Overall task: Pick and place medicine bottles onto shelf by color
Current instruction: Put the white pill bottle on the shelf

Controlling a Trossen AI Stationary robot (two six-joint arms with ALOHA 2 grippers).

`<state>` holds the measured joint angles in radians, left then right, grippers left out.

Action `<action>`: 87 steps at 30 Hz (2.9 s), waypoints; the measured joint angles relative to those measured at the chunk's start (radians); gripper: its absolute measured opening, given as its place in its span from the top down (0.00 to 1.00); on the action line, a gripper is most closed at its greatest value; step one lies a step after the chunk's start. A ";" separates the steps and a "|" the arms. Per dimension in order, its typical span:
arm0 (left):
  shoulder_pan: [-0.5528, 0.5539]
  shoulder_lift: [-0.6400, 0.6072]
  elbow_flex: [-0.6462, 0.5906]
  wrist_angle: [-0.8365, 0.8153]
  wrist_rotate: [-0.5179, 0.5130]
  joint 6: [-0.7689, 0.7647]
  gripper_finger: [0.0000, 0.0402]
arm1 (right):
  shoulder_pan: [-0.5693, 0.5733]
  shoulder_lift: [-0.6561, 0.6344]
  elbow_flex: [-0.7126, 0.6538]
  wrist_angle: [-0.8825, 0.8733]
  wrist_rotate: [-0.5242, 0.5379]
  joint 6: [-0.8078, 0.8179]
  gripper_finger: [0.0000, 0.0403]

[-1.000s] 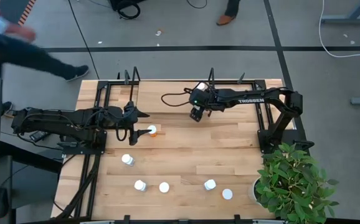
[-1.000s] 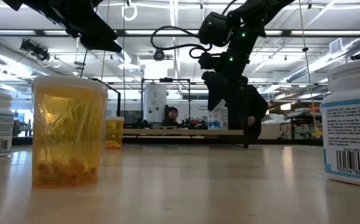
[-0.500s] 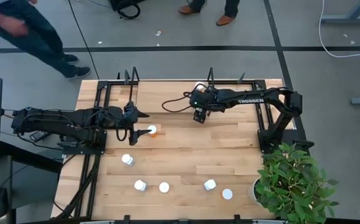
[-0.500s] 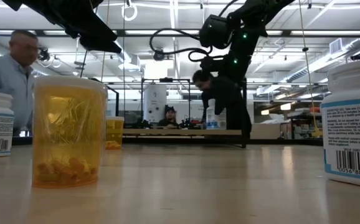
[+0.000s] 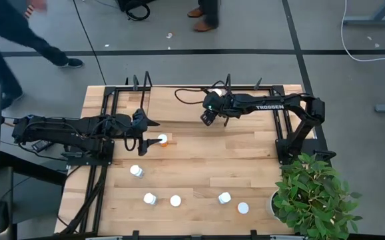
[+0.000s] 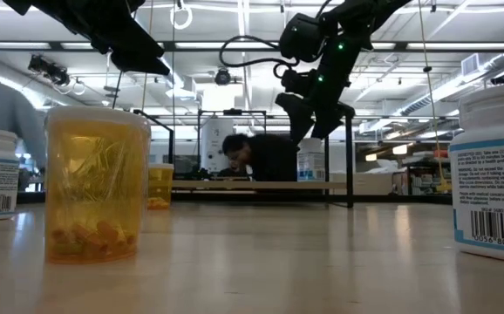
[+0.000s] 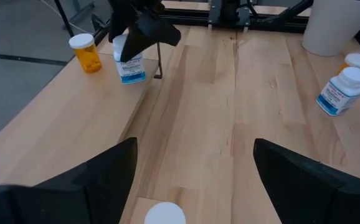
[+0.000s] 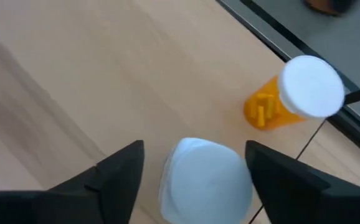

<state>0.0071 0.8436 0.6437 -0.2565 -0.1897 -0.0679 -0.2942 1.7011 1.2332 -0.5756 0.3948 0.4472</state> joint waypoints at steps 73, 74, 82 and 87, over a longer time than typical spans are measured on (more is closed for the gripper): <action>0.000 0.000 0.000 -0.004 0.000 -0.005 0.19 | 0.026 0.002 -0.001 -0.043 0.017 -0.164 0.29; 0.000 0.000 0.000 -0.004 0.000 -0.007 0.19 | 0.027 0.002 -0.001 -0.046 0.030 -0.180 0.29; 0.000 0.000 0.000 -0.004 0.000 -0.007 0.19 | 0.026 0.004 -0.002 -0.052 0.065 -0.107 0.29; 0.000 0.000 0.000 -0.005 0.000 -0.008 0.19 | 0.023 0.004 -0.002 -0.049 0.075 -0.101 0.29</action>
<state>0.0067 0.8440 0.6437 -0.2617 -0.1898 -0.0756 -0.2713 1.7046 1.2316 -0.6250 0.4693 0.3463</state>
